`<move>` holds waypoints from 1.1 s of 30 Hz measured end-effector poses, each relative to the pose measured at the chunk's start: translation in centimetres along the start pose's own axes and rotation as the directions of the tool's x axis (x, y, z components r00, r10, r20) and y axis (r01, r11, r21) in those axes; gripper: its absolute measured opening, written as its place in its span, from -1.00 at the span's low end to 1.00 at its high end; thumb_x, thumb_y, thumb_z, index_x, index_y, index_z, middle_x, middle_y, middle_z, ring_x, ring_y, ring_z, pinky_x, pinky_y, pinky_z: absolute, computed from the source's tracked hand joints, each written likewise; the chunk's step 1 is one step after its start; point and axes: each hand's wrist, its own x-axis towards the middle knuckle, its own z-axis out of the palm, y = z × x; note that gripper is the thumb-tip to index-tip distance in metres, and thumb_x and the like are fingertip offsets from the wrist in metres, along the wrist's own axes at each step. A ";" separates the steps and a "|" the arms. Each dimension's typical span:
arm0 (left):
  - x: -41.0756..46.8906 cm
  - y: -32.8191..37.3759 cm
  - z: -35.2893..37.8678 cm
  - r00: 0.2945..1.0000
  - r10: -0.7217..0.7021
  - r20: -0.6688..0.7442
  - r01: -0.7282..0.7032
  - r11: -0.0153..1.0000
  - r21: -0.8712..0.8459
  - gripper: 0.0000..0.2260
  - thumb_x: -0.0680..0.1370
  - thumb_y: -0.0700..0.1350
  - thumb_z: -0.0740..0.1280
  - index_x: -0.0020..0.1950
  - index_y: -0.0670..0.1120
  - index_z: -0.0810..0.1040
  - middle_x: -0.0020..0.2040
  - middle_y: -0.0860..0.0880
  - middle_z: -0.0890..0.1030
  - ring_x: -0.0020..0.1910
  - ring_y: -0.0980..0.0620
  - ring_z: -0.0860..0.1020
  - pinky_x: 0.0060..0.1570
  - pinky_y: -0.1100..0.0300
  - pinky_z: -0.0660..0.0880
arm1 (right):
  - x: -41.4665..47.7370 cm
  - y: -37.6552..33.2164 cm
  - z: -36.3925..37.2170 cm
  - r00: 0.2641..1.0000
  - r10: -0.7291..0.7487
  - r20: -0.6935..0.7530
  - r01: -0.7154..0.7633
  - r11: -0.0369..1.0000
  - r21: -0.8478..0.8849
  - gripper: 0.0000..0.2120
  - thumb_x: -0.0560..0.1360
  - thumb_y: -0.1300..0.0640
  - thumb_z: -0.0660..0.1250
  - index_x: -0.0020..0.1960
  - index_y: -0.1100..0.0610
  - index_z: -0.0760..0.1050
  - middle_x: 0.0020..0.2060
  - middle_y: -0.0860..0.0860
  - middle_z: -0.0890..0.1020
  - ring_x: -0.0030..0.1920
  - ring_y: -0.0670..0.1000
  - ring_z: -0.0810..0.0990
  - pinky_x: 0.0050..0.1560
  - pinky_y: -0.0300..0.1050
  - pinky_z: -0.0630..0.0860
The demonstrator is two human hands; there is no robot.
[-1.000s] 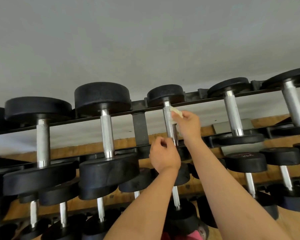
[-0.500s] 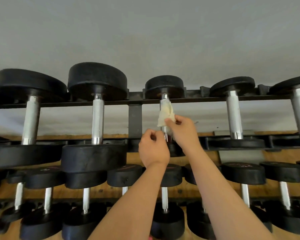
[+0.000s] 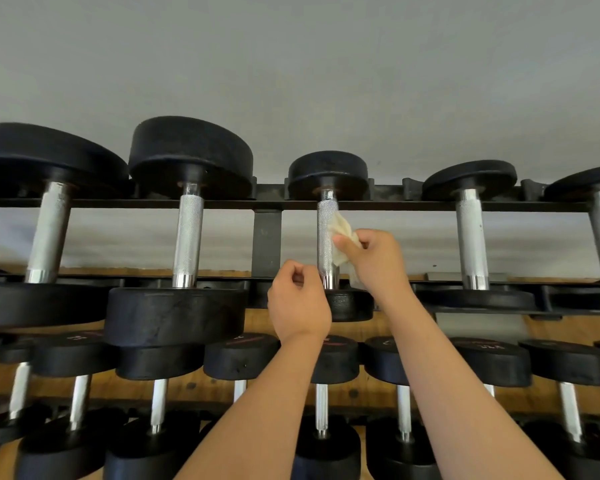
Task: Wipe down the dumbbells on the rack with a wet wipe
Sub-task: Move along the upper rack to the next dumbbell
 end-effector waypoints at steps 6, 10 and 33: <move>0.0 0.1 0.0 1.000 -0.004 -0.008 0.004 1.000 0.012 -0.79 0.60 -0.15 0.21 -0.24 -0.11 0.46 -0.36 0.04 0.46 -0.41 0.17 0.40 -0.36 0.32 0.32 | 0.2 -1.1 0.0 0.992 0.072 0.103 -0.078 0.995 0.061 -0.75 0.48 0.07 0.45 0.01 0.26 0.61 -0.09 0.13 0.67 -0.08 0.04 0.63 -0.13 -0.17 0.54; 0.1 -0.1 0.1 1.000 0.005 -0.010 -0.005 1.000 0.008 -0.80 0.60 -0.15 0.22 -0.21 -0.12 0.48 -0.33 0.03 0.50 -0.35 0.14 0.45 -0.33 0.30 0.36 | -0.7 -0.7 0.1 0.998 0.048 0.049 -0.055 0.987 0.149 -0.67 0.57 -0.07 0.29 -0.01 0.20 0.60 -0.07 0.17 0.65 -0.03 0.12 0.61 -0.06 -0.13 0.53; 0.3 -0.1 0.0 0.999 -0.039 0.014 0.037 0.996 0.081 -0.80 0.58 -0.14 0.24 -0.25 -0.11 0.47 -0.33 0.01 0.51 -0.32 0.05 0.48 -0.33 0.22 0.38 | -1.5 -1.0 0.6 0.989 0.126 -0.080 -0.123 0.991 0.046 -0.92 0.53 0.12 0.39 -0.07 0.13 0.62 -0.17 0.05 0.68 -0.09 0.05 0.64 -0.07 -0.09 0.54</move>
